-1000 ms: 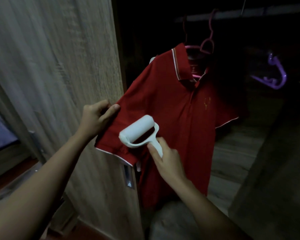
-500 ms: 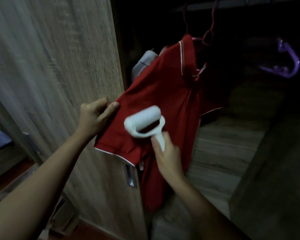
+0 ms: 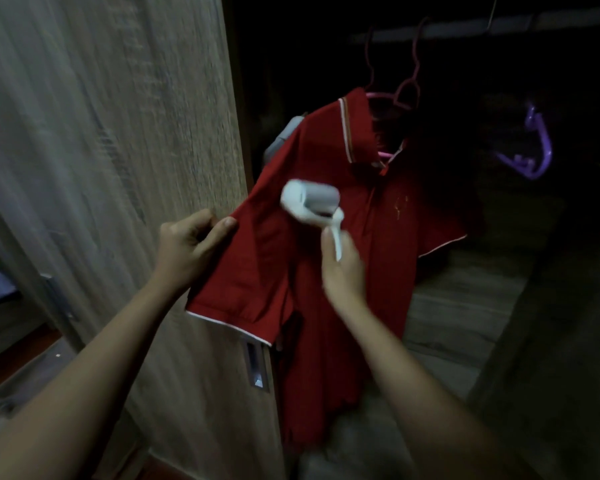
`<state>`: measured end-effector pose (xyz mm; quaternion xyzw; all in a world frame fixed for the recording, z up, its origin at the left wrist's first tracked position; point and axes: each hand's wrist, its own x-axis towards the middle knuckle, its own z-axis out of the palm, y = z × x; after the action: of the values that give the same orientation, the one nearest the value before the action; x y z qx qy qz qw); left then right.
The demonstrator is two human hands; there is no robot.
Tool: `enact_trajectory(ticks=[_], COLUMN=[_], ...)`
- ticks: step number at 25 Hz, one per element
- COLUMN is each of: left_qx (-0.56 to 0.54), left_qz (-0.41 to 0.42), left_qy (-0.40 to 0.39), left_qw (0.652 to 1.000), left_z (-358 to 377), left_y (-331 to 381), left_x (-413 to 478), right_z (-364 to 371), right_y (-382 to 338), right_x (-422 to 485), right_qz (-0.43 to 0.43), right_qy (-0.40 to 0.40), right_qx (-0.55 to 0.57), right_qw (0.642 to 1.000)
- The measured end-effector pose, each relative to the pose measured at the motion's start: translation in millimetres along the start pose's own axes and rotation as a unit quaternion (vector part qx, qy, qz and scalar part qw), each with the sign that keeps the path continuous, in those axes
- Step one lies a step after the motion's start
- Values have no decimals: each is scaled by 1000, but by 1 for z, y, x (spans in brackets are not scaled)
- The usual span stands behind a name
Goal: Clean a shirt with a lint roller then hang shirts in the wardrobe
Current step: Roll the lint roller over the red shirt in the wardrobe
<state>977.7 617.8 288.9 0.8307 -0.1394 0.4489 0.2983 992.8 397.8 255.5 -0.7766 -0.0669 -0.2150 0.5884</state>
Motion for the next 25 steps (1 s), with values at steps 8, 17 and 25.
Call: enact_trajectory(ticks=[8,17,25], left_qx=[-13,-19,-25], left_qz=[-14,-10,-33], left_qy=[-11,-22,-18], left_qw=[1000,1000,999], left_z=[-2,-6,-4], left_y=[2,5,5], left_x=[0,1,-1], right_z=[12,-17,17], right_y=[106,41,203], right_x=[-79,33,-61], right_qz=[99,-72,110], right_qy=[-68,62,-116], right_qx=[-28,12,-125], right_qw=[992,995,979])
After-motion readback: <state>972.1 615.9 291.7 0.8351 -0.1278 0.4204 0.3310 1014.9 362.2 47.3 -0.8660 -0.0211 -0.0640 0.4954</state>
